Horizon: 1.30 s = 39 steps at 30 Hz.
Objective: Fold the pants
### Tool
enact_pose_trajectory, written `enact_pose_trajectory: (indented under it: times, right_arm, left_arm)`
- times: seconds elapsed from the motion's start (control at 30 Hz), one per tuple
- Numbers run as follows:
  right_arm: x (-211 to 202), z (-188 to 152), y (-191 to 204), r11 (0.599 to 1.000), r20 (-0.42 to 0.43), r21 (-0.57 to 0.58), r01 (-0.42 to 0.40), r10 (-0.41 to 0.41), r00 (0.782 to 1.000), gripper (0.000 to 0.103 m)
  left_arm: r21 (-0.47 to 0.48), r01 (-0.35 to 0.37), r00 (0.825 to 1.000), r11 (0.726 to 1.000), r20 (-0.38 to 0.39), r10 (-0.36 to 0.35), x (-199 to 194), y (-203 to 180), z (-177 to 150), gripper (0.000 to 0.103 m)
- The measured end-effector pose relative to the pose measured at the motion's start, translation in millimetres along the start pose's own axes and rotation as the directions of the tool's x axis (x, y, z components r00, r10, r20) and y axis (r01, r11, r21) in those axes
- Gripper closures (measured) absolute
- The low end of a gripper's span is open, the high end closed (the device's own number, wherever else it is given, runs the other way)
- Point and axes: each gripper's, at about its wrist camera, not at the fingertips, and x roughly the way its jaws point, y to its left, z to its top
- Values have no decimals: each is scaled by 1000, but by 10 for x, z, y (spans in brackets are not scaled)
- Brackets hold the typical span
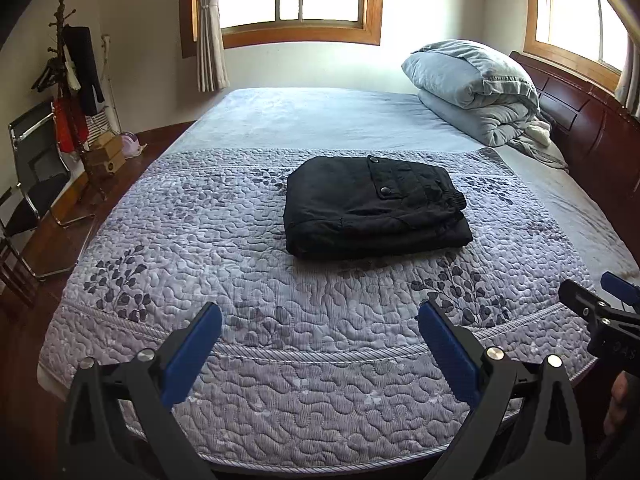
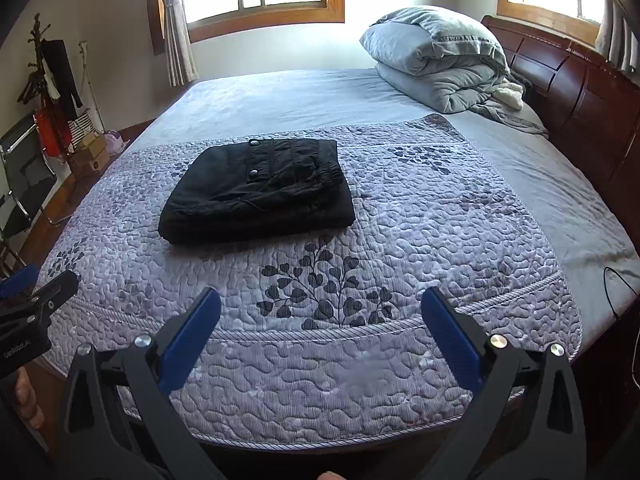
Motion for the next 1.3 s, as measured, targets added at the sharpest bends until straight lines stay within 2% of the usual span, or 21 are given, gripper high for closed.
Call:
enact_pose_trajectory:
  times: [0.17, 1.3]
  right_arm:
    - [-11, 1, 4, 1000, 3, -3, 4, -4, 1000, 3]
    - [47, -25, 12, 1000, -6, -14, 19, -19, 1000, 3]
  left_arm:
    - [-9, 5, 1000, 1000, -21, -6, 51, 22, -21, 4]
    - [1, 5, 999, 1000, -33, -4, 96, -5, -7, 4]
